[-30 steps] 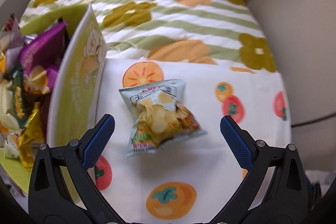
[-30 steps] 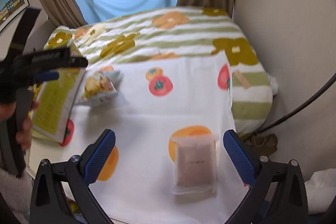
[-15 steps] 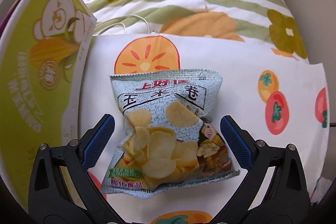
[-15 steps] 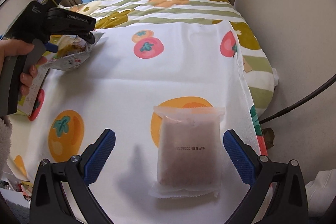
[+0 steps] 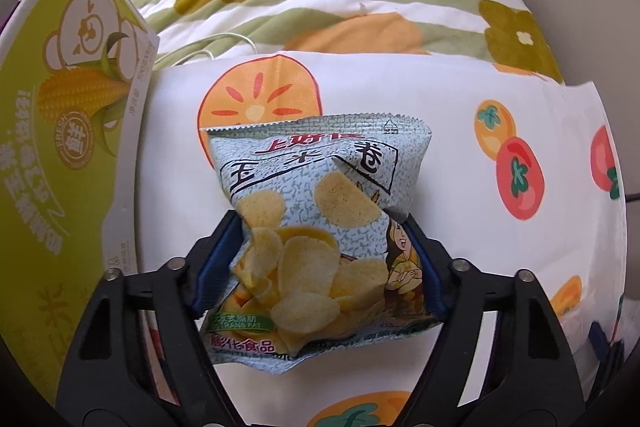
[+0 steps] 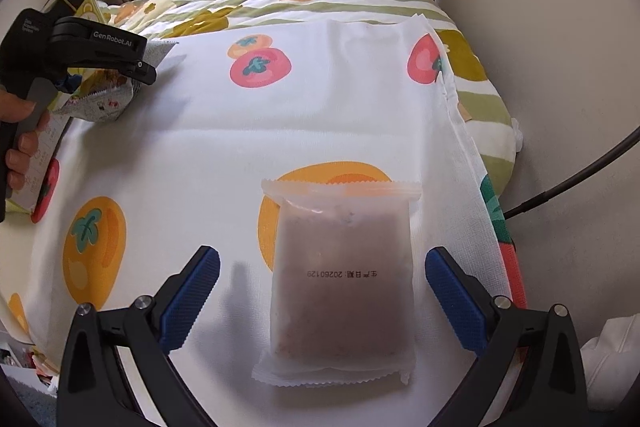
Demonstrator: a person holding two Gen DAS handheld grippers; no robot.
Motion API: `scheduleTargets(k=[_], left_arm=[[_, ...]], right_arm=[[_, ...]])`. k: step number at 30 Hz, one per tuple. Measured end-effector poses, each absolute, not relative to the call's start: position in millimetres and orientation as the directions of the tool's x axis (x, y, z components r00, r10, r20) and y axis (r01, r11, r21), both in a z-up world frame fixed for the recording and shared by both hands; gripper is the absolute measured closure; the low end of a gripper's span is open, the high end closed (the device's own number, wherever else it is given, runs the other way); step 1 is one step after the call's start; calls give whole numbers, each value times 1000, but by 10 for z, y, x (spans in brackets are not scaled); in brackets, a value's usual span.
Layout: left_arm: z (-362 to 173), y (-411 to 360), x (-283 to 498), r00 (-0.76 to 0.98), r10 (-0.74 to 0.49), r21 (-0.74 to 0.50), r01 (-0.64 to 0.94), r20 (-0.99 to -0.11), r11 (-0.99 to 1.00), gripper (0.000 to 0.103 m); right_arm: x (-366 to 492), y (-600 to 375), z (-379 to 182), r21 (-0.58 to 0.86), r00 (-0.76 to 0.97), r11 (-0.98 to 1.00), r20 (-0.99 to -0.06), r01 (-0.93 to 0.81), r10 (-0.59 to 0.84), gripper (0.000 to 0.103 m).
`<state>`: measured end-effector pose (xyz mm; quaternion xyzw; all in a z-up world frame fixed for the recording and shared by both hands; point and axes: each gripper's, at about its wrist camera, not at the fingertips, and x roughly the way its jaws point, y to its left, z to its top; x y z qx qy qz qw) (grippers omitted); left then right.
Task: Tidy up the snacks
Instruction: 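Grasp the pale blue corn-chip bag with the left gripper while the right approaches the white pastry packet, then grasp the translucent white pastry packet with the right gripper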
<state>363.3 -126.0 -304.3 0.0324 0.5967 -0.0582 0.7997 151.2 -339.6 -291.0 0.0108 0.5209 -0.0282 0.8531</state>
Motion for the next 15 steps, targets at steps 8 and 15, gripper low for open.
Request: scheduleTargets(k=[8,15], left_arm=[[-2992,-1278,3471,294,-66,-10,186,-953,982,37],[-2971,-1282,3387,295,-67,-7,200,-953,980,38]], right_arm=[[1551,-3393,-2954,-34,436,998,-898,58,-56,16],[1584,-3369,-3033,-72,412,996,-907,44,-84,22]])
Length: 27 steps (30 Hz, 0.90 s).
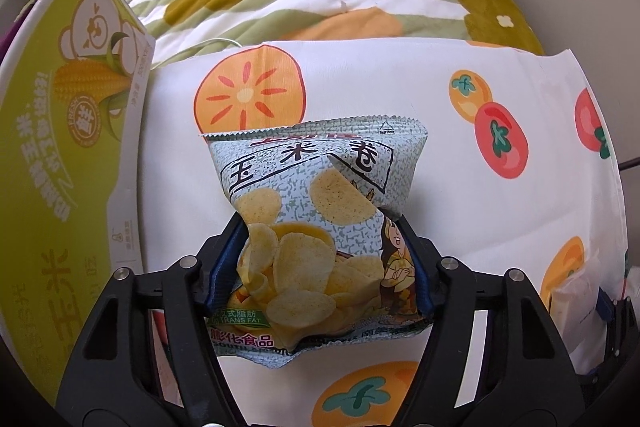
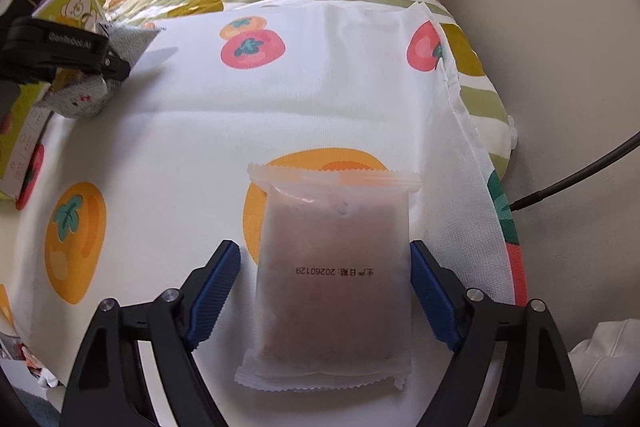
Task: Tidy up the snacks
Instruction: 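Grasp the translucent white pastry packet with the right gripper, then carry both bags over the box and open both grippers to drop them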
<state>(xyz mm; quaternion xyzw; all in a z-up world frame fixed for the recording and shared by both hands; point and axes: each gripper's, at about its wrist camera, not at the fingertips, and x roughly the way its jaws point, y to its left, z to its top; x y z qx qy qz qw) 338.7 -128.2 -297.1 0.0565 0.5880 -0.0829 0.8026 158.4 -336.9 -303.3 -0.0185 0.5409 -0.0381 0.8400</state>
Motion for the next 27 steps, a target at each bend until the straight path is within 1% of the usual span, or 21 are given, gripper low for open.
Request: scheduleTargets(k=[3,4,5,6,8,19,23,27], left_arm=[[-2965,-1272,3345,293,-72,-11,203,-953,979,38],[-2965,-1274,3340,294,-72,-11,203,-953,979,38],[-2959,-1277,3330,295,-72,-11,204,-953,979,38],[-2952,-1277,3316,297,-72,-10,206,-952,979,38],[-2934,-1281,3286,300,-72,-8,210,-951,978,38],[-2754,-1266,3086,332,-78,-2,222,-940,975,38],[-2562,-1257,2964,355,-96,-15,224,-930,974,38],[-2250,-1216,2796,400,-122,-32,224,-908,974,38]], right_arm=[[1589,-3399,-3035,-59,409,997,-909,45,-72,22],[1592,-3410,-3035,-51,408,998,-911,45,-64,24],[1592,-3424,-3032,-42,408,998,-911,46,-57,28],[1586,-3428,-3034,-42,409,998,-911,50,-59,31],[1576,-3465,-3016,-39,413,997,-909,62,-61,43],[1518,-3475,-2940,-15,421,998,-906,66,-41,45],[1467,-3458,-2827,-1,437,998,-899,64,-29,45],[1456,-3432,-2597,0,476,999,-879,47,-23,45]])
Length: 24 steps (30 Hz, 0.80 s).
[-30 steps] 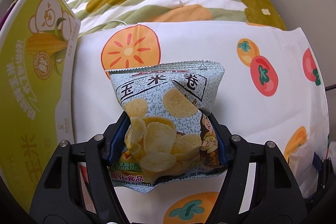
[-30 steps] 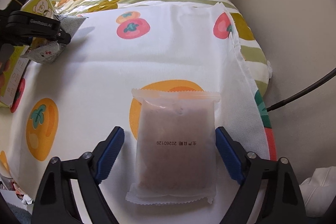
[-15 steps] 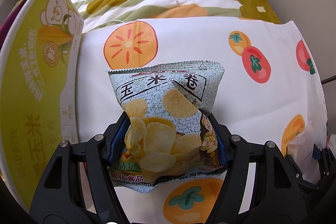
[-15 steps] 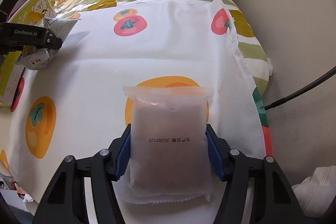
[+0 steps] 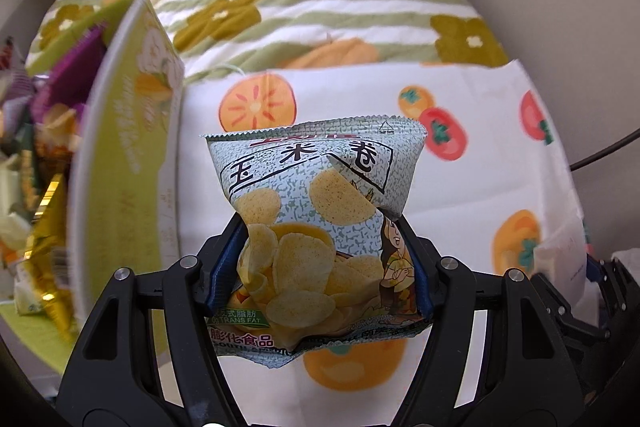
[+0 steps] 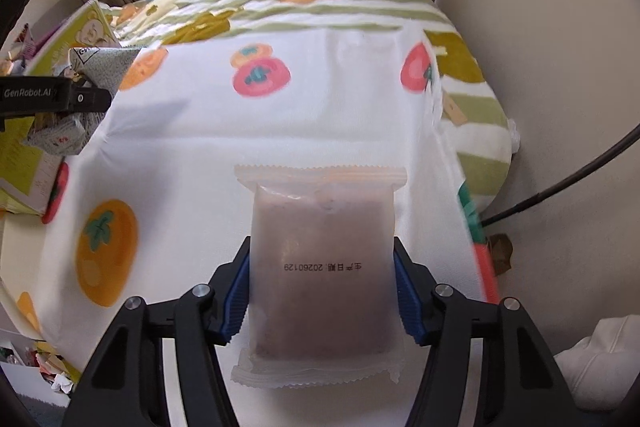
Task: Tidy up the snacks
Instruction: 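Carry both bags over the box and open both grippers to drop them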
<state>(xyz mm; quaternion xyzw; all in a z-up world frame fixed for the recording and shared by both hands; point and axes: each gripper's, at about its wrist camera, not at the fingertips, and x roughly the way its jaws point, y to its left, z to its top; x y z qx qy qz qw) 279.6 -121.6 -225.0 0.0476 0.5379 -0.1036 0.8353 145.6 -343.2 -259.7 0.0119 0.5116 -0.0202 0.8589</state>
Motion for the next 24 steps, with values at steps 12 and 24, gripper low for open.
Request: scheduleTargets(k=[12,24], left_arm=[[-1176,-560,2356,578,-132,-78,117,-806,990,38],[-835,1048,2331,642,-41,-74,-25,-766,997,38]], right_arm=[[1773,-2992,-1447,0,651,991,-754,-136,89,45],[2152,-1569,-903,148,642,925,-681,-349,351,45]])
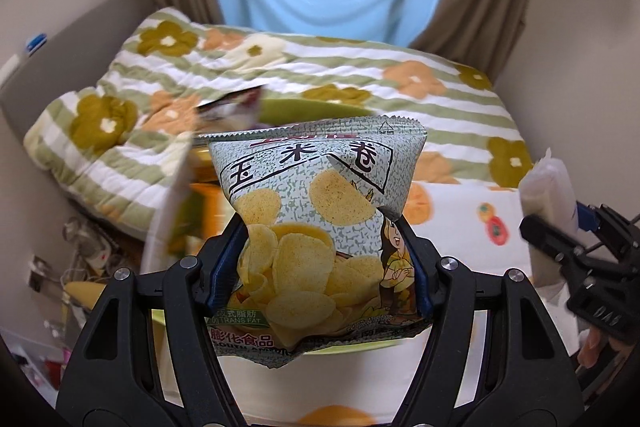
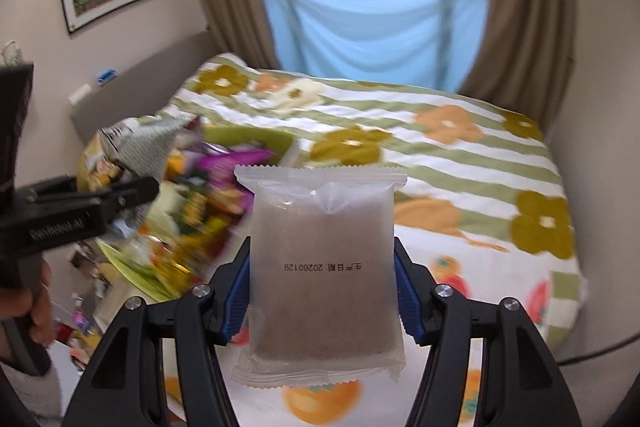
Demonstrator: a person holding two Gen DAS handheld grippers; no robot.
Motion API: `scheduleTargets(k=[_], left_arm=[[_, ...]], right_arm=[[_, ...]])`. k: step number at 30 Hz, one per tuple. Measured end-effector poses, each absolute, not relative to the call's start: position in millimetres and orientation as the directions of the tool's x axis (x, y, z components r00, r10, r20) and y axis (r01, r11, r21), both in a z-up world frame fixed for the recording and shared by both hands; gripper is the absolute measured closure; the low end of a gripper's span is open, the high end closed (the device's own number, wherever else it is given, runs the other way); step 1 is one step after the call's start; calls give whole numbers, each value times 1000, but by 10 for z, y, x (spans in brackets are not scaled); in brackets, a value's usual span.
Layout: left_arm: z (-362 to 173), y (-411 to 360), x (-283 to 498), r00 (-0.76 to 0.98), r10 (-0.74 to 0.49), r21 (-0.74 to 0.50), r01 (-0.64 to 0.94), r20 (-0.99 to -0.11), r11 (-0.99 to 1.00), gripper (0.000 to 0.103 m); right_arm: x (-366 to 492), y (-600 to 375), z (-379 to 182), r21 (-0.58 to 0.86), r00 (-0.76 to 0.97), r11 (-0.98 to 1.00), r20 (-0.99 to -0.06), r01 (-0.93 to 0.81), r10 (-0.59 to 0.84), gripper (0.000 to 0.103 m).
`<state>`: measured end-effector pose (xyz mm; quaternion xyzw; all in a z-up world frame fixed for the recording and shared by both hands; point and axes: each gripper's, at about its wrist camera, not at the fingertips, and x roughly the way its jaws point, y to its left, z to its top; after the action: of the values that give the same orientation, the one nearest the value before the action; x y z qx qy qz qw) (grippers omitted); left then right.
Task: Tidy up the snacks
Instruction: 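Carry both bags over the box and open both grippers to drop them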
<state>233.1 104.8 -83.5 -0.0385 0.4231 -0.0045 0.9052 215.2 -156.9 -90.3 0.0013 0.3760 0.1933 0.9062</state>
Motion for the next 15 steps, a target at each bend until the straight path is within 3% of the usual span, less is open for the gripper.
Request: scheduleTargets(k=[9,12,13,14,15], left_arm=[[-1204,1869,2532,558,-110,-110,33,-823,993,37],[-1331,1892,2535,532,-140,-105,96,-835,990,25],[-1378,1898,2530,524,-135,-86,115,-841,990,10],[-1409,1902,2523,524,-126,-68,128,-842,989,0],[-1420,1904,2508,527,-124,-59,139,-840,989,1]], right_arm=[[2412,-663,-937,214,609,922,-699,-321,374,45],[2441,-464,-1003,212,605,932,-714,-293,352,45],[2442,-411,-1037,212,603,936,-720,-280,344,45],[2436,-389,-1058,214,601,939,-725,-268,336,45],[2437,-353,-1080,215,600,943,-730,-255,328,45]])
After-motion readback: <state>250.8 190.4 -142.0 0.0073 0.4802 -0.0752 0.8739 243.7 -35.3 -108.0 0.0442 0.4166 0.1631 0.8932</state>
